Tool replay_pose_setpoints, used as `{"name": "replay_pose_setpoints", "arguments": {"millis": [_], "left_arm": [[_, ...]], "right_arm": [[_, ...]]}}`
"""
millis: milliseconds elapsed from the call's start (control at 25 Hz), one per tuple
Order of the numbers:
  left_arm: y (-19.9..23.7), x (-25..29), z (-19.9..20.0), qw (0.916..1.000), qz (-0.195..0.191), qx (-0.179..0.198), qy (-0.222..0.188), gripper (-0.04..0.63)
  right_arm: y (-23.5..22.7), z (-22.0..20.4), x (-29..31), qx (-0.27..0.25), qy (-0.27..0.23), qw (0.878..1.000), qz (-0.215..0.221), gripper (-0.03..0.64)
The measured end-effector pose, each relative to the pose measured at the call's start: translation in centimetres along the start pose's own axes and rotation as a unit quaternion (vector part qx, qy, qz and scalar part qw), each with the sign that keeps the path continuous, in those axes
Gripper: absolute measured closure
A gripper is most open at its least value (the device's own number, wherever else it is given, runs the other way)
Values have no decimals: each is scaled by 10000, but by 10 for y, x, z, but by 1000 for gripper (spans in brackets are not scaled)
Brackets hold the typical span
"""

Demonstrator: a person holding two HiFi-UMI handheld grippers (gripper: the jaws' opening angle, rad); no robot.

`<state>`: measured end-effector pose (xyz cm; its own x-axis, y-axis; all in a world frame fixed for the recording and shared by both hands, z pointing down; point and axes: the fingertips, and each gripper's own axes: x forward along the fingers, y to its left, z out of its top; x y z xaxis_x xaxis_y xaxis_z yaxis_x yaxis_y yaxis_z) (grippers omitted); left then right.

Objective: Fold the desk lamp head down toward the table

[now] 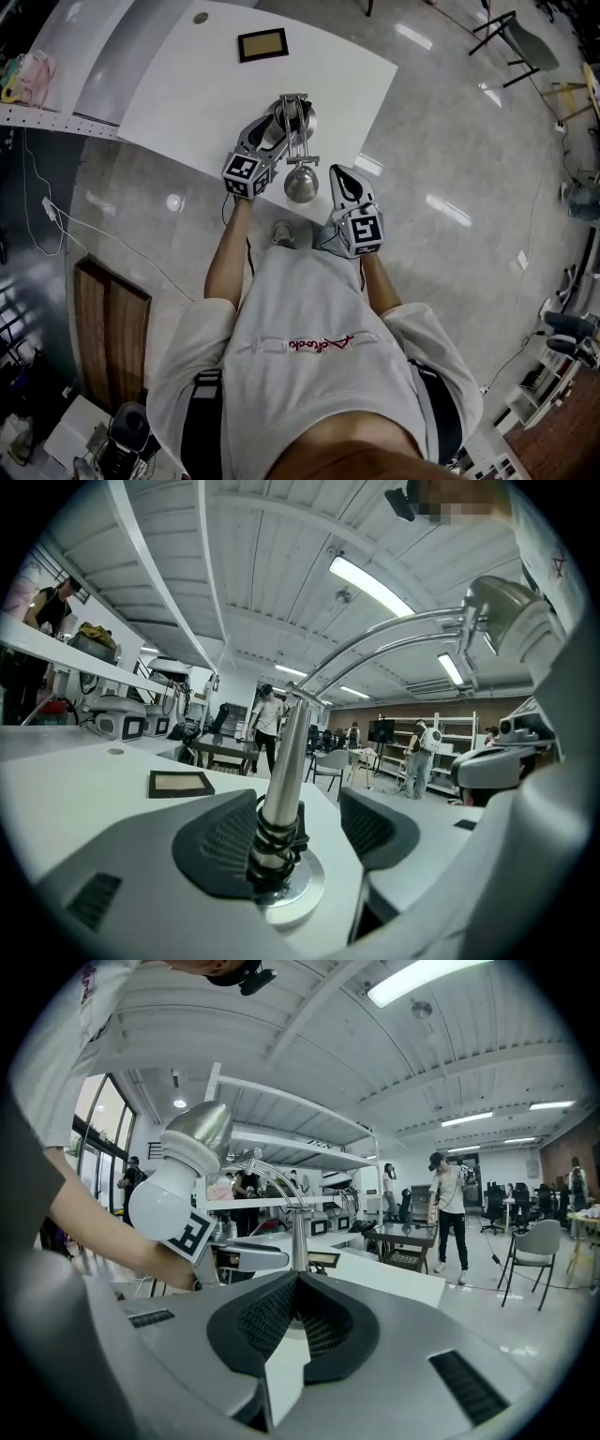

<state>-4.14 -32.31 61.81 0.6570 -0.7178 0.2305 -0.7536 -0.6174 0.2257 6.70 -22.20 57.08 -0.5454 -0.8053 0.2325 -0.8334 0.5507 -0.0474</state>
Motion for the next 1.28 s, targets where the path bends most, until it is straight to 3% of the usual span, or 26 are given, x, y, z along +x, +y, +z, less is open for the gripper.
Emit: {"name": "replay_pose_setpoints", "arguments": {"millis": [280, 640, 880, 1040, 1280], "left_arm": [[4, 41, 19, 9994, -177, 283, 117, 318], [3, 69, 47, 9982, -353, 490, -53, 330], [4, 73, 58, 9971, -423, 618, -107, 392], [-3, 74, 61, 9958, -569, 702, -120, 474], [-5, 74, 60, 9951, -664, 722, -124, 480]], "right_arm": [[-2, 0, 2, -8, 32, 10000, 31, 588], [0, 5, 3, 10, 1, 10000, 79, 588], [3, 6, 6, -24, -26, 9999, 145, 588], [3, 6, 7, -39, -35, 9999, 158, 588], [5, 10, 9, -49, -59, 9998, 188, 588]]}}
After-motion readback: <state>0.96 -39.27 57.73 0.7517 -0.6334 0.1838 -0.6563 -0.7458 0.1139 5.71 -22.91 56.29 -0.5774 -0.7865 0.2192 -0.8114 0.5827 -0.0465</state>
